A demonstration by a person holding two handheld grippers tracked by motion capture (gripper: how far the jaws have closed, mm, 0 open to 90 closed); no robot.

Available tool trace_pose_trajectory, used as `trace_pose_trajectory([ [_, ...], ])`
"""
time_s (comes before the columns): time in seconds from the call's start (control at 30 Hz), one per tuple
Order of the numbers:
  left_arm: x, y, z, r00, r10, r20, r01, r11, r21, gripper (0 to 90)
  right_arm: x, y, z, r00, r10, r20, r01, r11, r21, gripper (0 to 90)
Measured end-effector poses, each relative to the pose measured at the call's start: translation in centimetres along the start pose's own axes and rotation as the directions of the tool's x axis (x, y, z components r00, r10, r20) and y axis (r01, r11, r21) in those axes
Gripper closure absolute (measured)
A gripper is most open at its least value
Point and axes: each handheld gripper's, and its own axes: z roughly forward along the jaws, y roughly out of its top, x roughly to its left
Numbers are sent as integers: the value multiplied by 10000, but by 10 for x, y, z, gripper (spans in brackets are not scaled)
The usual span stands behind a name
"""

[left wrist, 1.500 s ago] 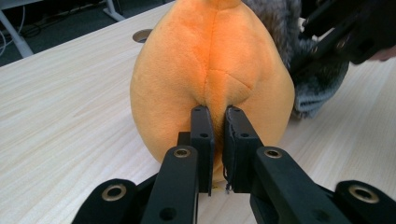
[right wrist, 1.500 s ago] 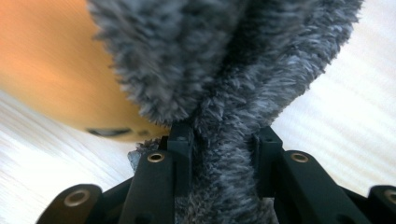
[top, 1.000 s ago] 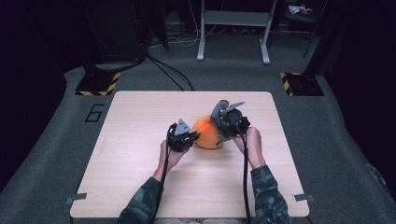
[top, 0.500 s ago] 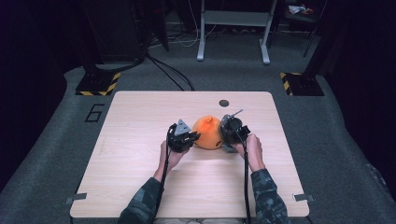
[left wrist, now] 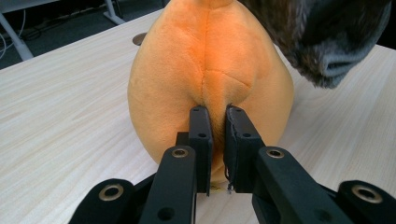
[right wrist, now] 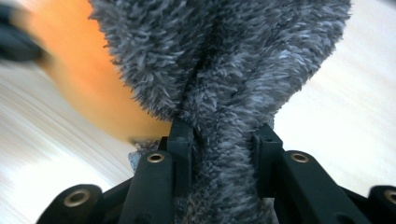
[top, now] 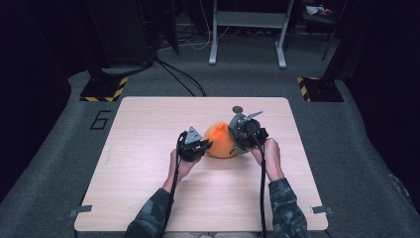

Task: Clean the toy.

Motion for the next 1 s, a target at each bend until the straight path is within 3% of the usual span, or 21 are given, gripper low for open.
trace_pose_trajectory([
  [0.1, 0, 1, 1, 10000, 40, -67, -39, 10000, 26, 806, 8, 8, 12, 9993, -351, 110, 346, 9985, 420, 675],
  [0.23, 4, 0, 0, 9999, 27, 138, -28, 10000, 18, 752, 7, 6, 25, 10000, 13, 86, -19, 9972, 741, 683],
  [0.33, 5, 0, -2, 9997, -35, 243, 35, 10000, -27, 634, 6, 4, 28, 9998, -189, 88, 181, 9968, 781, 686],
  [0.47, 8, -2, -5, 9995, -221, 218, 221, 9998, 2, 496, 4, 3, 32, 9999, -87, 55, 82, 9965, 834, 686],
  [0.57, 13, -9, -3, 9988, -438, 217, 430, 9983, 395, 467, 1, 2, 33, 9999, -16, 102, 8, 9964, 850, 686],
  [0.63, 16, -13, 0, 9981, -498, 376, 475, 9971, 601, 485, 0, 0, 34, 9999, 26, 101, -35, 9960, 891, 686],
  [0.67, 14, -14, 3, 9973, -616, 404, 593, 9967, 555, 535, 0, 0, 34, 9999, 61, 102, -70, 9959, 899, 686],
  [0.83, 9, -10, 6, 9987, -419, 284, 412, 9988, 273, 756, -4, -3, 34, 9998, 149, 149, -162, 9957, 907, 686],
  [0.93, 8, -8, 6, 9997, -137, 184, 131, 9994, 322, 812, -7, -6, 33, 9995, 315, 74, -320, 9960, 832, 686],
  [1.0, 7, -7, 6, 9998, -152, 137, 148, 9995, 281, 831, -8, -7, 32, 9987, 507, 71, -511, 9957, 771, 686],
])
